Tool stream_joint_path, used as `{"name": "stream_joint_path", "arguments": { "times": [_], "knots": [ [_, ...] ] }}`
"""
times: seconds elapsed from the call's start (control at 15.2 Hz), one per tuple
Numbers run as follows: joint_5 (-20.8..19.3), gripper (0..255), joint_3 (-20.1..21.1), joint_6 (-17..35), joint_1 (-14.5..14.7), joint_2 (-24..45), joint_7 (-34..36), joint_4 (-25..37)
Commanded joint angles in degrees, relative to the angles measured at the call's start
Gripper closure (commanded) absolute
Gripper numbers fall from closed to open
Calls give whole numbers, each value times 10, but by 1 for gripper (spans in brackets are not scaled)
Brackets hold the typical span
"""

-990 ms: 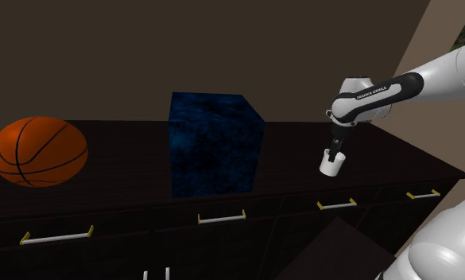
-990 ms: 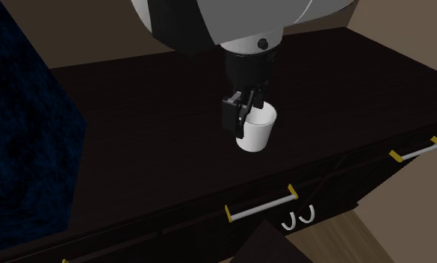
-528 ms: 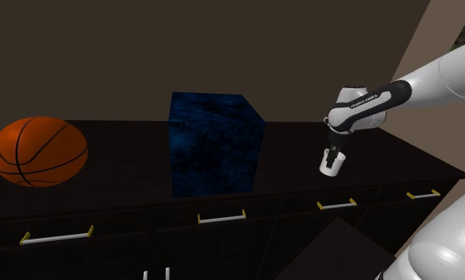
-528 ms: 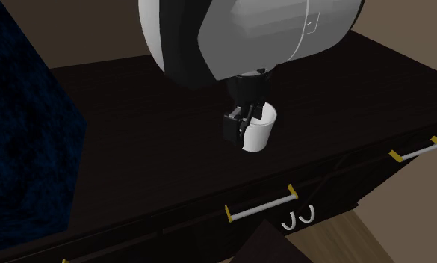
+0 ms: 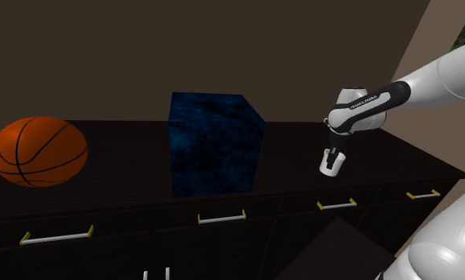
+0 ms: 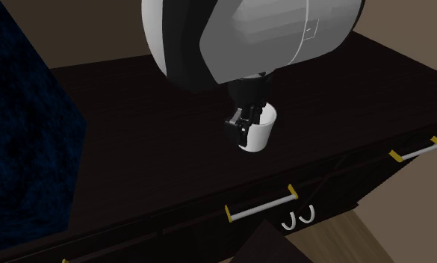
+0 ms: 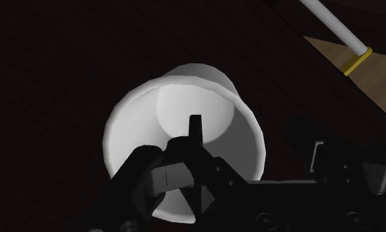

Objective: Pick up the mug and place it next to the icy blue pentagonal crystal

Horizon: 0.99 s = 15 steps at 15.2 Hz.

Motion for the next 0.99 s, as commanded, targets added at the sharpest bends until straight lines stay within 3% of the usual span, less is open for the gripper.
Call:
{"name": "stream_joint_path", "arguments": {
  "times": [0.0,0.53,0.92],
  "knots": [
    [0,255,0,0,0,0,0,0],
    [0,255,0,0,0,0,0,0],
    [-8,255,5,-50,0,-31,3,21]
  ]
}}
